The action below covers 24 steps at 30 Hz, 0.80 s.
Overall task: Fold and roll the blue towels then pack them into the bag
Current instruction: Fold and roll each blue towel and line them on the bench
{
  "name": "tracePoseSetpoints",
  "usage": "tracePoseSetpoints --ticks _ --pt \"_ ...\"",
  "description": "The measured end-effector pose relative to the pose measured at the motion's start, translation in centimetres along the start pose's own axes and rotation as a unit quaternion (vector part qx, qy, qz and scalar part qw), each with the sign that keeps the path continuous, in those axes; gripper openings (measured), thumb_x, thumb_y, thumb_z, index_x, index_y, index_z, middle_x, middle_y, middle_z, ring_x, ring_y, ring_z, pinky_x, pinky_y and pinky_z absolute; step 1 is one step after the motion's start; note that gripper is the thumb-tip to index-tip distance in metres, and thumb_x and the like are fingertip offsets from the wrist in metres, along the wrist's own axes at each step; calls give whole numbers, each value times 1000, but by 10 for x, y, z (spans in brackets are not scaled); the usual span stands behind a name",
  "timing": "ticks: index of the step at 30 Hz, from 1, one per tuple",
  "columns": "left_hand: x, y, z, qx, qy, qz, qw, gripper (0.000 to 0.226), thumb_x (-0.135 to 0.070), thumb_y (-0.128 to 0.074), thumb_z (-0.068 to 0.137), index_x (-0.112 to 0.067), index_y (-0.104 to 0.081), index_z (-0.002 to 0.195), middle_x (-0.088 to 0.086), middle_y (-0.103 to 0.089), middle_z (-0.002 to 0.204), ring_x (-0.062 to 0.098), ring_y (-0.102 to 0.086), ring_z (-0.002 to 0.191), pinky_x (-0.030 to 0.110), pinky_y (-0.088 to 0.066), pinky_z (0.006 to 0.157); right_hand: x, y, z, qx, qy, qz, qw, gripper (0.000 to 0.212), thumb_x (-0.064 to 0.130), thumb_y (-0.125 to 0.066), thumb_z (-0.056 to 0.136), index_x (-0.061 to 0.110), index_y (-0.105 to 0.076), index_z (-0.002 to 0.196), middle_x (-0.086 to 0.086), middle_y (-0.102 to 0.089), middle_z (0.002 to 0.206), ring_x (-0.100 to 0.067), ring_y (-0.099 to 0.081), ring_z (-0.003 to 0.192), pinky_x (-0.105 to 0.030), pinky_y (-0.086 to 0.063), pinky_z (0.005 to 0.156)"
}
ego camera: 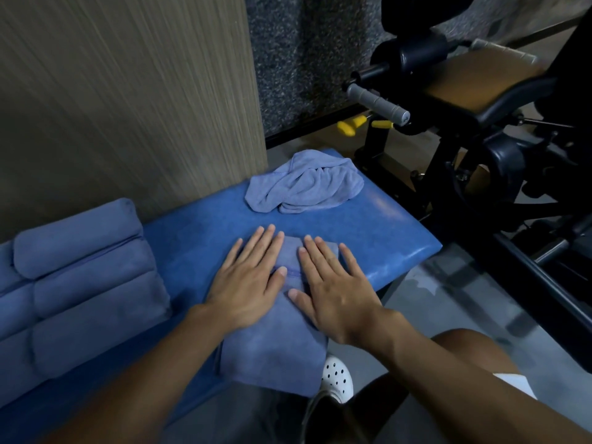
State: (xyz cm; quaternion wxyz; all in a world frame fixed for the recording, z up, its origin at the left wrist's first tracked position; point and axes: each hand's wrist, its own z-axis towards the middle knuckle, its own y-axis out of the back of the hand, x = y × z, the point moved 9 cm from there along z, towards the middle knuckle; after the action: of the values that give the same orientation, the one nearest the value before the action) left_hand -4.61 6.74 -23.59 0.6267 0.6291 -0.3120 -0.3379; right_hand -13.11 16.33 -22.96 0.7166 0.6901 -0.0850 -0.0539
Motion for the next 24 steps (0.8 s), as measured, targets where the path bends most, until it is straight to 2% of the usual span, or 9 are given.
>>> tracePoseSetpoints --ticks 5,8,9,11,12,14,16,19,24 --pt "2 -1 0 18 16 -6 1000 78 -55 3 89 -18 -3 157 -4 3 164 7 9 149 38 -3 123 -11 1 -8 20 -16 14 1000 82 63 -5 96 6 -38 145 -11 -32 154 -25 -29 143 -54 -31 111" --pt "3 -3 -1 33 32 0 999 81 -57 9 86 -17 4 156 -3 9 164 8 13 149 38 -1 123 -8 2 -10 49 -2 49 998 92 67 17 85 12 -8 153 -4 3 160 -20 5 149 -49 -5 120" --pt "1 -2 -1 40 35 -2 999 83 -58 12 84 -16 5 156 -3 10 164 8 13 149 39 -1 123 -8 4 -8 51 -4 69 996 92 66 20 83 14 -8 154 -2 5 161 -18 7 149 -47 -2 121" --pt "1 3 2 55 43 -17 997 85 -58 14 82 -18 2 156 -5 7 164 7 10 149 40 -4 123 -16 15 -1 4 -35 157 987 85 63 7 90 15 -34 147 -3 -17 161 -20 -11 149 -41 -13 119" --pt "1 7 5 58 45 -30 997 83 -57 11 85 -19 -4 157 -6 0 165 7 4 150 41 -9 122 -25 22 4 -36 -63 208 975 69 56 -9 97 15 -49 136 -4 -35 153 -24 -26 144 -39 -24 114" --pt "3 19 14 51 38 -43 997 68 -52 -4 96 -21 -20 155 -7 -19 161 10 -12 148 39 -21 116 -44 27 14 -70 -119 224 965 35 37 -35 99 16 -56 119 -3 -51 129 -28 -44 123 -37 -33 98" --pt "6 24 22 65 25 -63 996 53 -41 -26 104 -22 -26 153 -7 -26 157 12 -20 145 38 -25 111 -50 23 21 -35 -134 187 972 37 35 -45 95 21 -47 130 0 -47 127 -26 -39 120 -37 -29 96" --pt "14 19 30 129 26 -113 985 56 -38 -40 102 -24 -23 154 -8 -22 158 12 -18 145 38 -20 114 -55 13 28 29 -112 183 976 51 47 -49 92 27 -41 138 2 -44 127 -22 -34 121 -38 -27 98" --pt "27 16 42 181 21 -156 971 62 -35 -56 95 -27 -31 151 -9 -32 146 14 -26 139 39 -22 116 -67 10 42 75 -101 245 961 36 49 -61 84 32 -55 115 6 -47 108 -16 -36 111 -35 -23 91"
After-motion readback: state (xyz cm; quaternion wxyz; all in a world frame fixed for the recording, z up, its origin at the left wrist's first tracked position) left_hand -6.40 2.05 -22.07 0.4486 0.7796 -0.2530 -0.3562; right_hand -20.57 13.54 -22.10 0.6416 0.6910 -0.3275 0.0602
